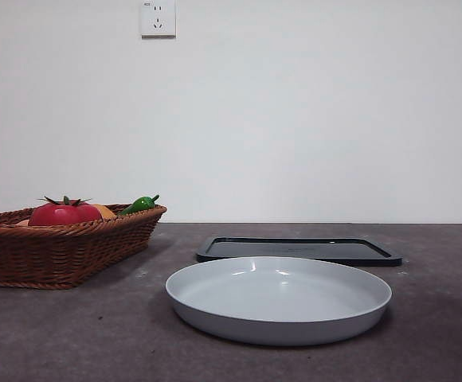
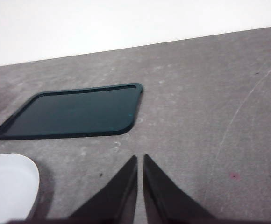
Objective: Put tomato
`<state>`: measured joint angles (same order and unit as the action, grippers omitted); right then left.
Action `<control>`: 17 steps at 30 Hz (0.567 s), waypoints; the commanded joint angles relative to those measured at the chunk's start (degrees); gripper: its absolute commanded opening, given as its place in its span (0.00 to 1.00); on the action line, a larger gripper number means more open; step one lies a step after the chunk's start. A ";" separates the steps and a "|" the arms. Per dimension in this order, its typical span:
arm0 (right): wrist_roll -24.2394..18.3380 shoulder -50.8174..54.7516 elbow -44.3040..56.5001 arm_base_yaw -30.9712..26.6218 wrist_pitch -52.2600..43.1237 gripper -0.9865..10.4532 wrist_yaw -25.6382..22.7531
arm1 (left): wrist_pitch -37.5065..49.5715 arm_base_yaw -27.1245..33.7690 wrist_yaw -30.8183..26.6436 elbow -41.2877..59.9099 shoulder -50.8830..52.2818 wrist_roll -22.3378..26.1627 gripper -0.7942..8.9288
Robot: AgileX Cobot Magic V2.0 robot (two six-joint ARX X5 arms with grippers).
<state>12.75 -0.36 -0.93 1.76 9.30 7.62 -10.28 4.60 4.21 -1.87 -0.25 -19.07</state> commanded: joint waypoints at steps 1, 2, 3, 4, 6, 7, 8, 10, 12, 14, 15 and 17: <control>3.80 0.15 -0.22 -0.07 -0.15 0.10 0.31 | -1.40 0.11 0.46 -0.04 0.07 -3.15 0.09; 4.42 0.15 -0.59 -0.07 -0.15 0.10 0.31 | -1.66 0.11 0.81 -0.52 0.07 -3.17 0.09; 4.87 0.15 -0.90 -0.07 -0.17 0.10 0.31 | -1.95 0.11 1.16 -0.96 0.07 -3.39 0.09; 5.09 0.15 -1.31 -0.07 -0.15 0.10 0.31 | -2.23 0.11 1.64 -1.44 0.07 -3.89 0.09; 5.46 0.11 -2.62 -0.07 0.11 0.10 0.37 | -2.38 0.11 2.91 -2.56 -0.09 -5.05 0.09; 5.70 0.09 -3.28 -0.07 0.22 0.10 0.35 | -2.51 0.11 3.19 -3.17 -0.26 -5.51 0.09; 6.23 0.04 -4.04 -0.07 0.24 0.10 0.35 | -2.89 0.11 3.32 -3.96 -0.52 -6.19 0.09; 6.54 -0.42 -5.66 -0.07 0.31 0.10 0.33 | -4.31 0.11 3.37 -5.86 -1.36 -6.78 0.09; 6.49 -1.42 -7.85 -0.07 1.11 0.10 0.35 | -6.38 0.11 3.63 -8.31 -2.67 -6.73 0.09; 6.43 -2.91 -10.21 -0.07 2.25 0.10 0.55 | -7.74 0.11 4.66 -10.64 -4.22 -6.47 0.09; 6.29 -3.85 -11.63 -0.07 3.04 0.10 0.87 | -8.33 0.11 5.31 -11.89 -5.14 -6.16 0.09; 6.12 -5.90 -14.21 -0.04 3.89 0.10 2.34 | -9.16 0.09 7.02 -14.23 -7.13 -5.20 0.09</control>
<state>18.35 -5.65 -13.74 1.76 13.52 9.50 -19.92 4.62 10.70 -14.74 -6.81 -24.93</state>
